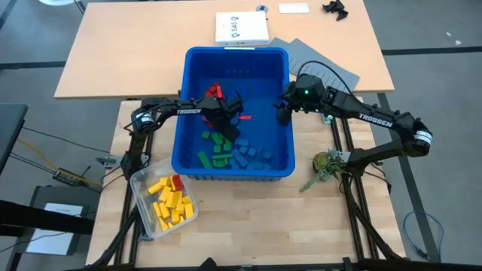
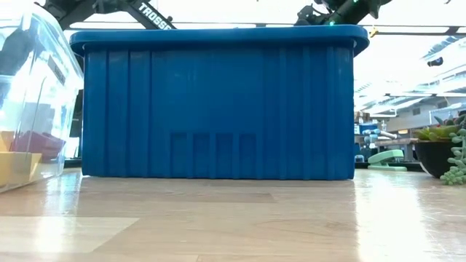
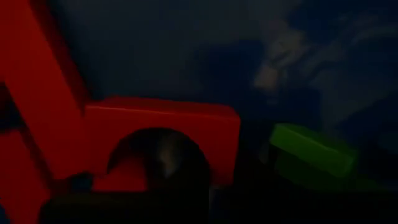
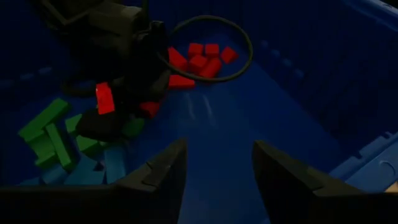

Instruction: Sort Items/Unsort Items

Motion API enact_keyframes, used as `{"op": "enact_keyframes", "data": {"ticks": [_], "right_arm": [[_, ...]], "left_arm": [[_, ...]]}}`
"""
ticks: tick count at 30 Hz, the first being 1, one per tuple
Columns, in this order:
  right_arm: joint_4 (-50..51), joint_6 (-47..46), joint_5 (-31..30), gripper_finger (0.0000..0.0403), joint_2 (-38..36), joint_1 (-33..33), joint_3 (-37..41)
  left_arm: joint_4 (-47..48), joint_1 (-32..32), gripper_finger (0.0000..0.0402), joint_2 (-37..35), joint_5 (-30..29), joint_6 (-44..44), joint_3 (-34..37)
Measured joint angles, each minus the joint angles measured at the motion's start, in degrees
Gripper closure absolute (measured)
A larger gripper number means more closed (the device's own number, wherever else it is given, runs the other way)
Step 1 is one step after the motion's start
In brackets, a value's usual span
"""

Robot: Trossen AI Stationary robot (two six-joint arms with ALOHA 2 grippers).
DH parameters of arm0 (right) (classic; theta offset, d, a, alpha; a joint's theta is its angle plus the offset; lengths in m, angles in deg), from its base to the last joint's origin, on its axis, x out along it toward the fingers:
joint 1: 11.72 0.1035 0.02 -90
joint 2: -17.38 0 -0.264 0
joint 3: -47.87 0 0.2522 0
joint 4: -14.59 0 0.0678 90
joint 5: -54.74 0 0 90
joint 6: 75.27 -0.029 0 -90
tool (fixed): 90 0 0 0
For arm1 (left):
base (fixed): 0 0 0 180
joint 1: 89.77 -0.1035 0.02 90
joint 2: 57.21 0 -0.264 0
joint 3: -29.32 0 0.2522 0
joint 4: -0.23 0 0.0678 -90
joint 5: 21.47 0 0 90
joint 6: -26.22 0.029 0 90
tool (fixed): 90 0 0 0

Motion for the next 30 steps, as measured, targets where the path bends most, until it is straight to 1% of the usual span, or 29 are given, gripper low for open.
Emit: {"op": "enact_keyframes", "data": {"ticks": [2,5,14,18,21,23,28,30], "right_arm": [[0.2,0.0,0.0,0.0225,0.0,0.0,0.0],[1.1,0.0,0.0,0.0226,0.0,0.1,0.0],[0.5,0.0,0.0,0.0227,0.0,0.1,0.0],[0.7,0.0,0.6,0.0229,0.0,0.1,0.0],[-1.1,-0.1,1.4,0.0229,0.0,0.1,1.0],[-1.8,0.0,1.5,0.0229,0.0,0.1,2.2],[-4.2,0.0,1.5,0.0231,0.0,0.1,5.7],[-6.0,0.4,1.5,0.0231,0.0,0.1,7.2]], "left_arm": [[1.0,0.9,0.0363,-0.9,-2.6,1.8,-0.8],[1.2,2.7,0.0363,-5.0,-5.1,3.2,-2.4],[3.1,6.8,0.0359,-21.3,-8.5,2.8,-3.9],[3.6,7.7,0.0351,-25.8,-8.8,1.5,-4.0],[3.2,7.3,0.0331,-26.5,-9.8,0.2,-4.0],[3.0,6.2,0.0310,-25.5,-9.6,-0.8,-4.0],[3.4,3.4,0.0243,-19.6,-6.3,-1.7,-3.9],[3.5,2.7,0.0218,-16.6,-5.8,-1.5,-3.9]]}}
